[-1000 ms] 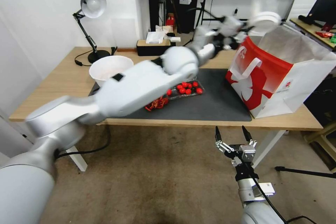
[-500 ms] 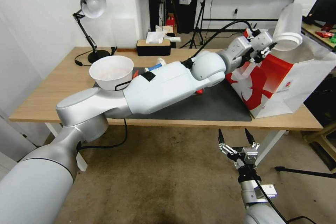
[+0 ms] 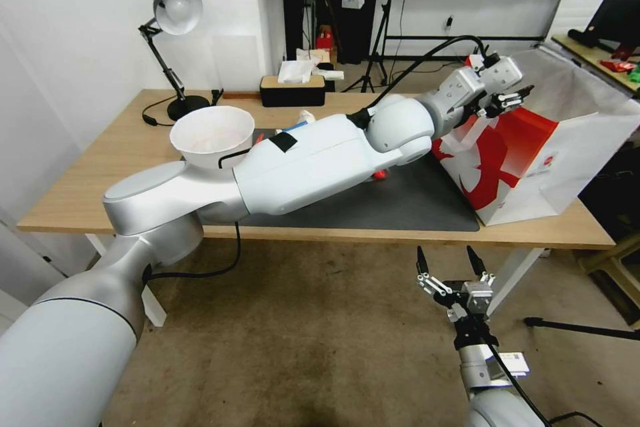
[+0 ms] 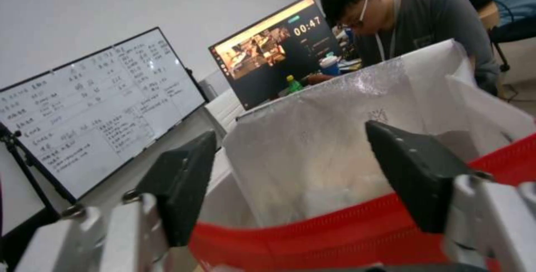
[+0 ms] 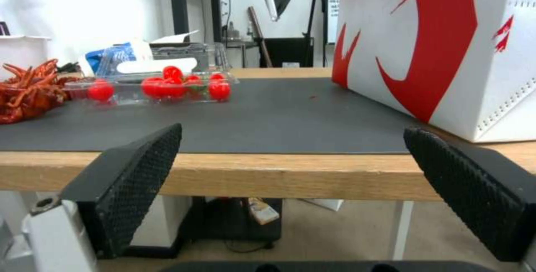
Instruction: Pick up the trash from the table and place it into the takeout bag.
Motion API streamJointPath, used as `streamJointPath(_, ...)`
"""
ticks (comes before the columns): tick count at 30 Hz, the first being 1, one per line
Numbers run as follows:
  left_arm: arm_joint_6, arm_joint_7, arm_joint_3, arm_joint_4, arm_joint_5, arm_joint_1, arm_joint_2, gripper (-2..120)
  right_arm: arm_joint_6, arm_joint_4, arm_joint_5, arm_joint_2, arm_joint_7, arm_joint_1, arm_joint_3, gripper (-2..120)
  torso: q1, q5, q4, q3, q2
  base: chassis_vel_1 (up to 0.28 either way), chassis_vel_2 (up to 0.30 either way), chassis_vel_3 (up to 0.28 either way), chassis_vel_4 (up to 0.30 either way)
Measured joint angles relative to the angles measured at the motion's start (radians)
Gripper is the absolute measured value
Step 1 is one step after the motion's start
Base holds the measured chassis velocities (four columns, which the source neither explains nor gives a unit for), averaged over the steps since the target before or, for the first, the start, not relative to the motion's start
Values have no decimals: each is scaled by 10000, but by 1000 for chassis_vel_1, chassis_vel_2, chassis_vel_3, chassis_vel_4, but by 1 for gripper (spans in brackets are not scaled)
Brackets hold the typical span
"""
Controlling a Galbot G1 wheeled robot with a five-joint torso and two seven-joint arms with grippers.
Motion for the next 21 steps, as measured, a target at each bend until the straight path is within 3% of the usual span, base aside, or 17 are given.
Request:
streamJointPath(7,-22,-610,-599,-1037,-415,482,951,97,0,64,-23,44,-2,-35,-22,100,0,-1,-2,-1,0,0,0,0,0)
streamJointPath(9,-22,-696,-833,-1219,-421,665,1183,99,0,90,-25,52,-2,-55,-15,100,1,-1,2,0,0,0,0,0,0)
streamJointPath(14,-46,-856,-2009,-2270,-146,1947,2574,100,0,207,-40,97,0,-166,54,100,0,-4,0,0,1,0,0,0,0)
streamJointPath(15,-46,-856,-2009,-2270,-146,1947,2574,100,0,207,-40,97,0,-166,54,100,0,-4,0,0,1,0,0,0,0)
streamJointPath(17,-55,-856,-2929,-3197,302,3193,3574,100,-6,288,-51,93,1,-218,60,100,1,-7,3,0,0,0,0,0,0)
streamJointPath(18,-55,-856,-2929,-3197,302,3193,3574,100,-6,288,-51,93,1,-218,60,100,1,-7,3,0,0,0,0,0,0)
streamJointPath(21,-51,-688,-4534,-4424,970,5266,4540,100,-31,345,-69,64,-2,-256,61,100,0,-5,-1,-1,0,0,0,0,0)
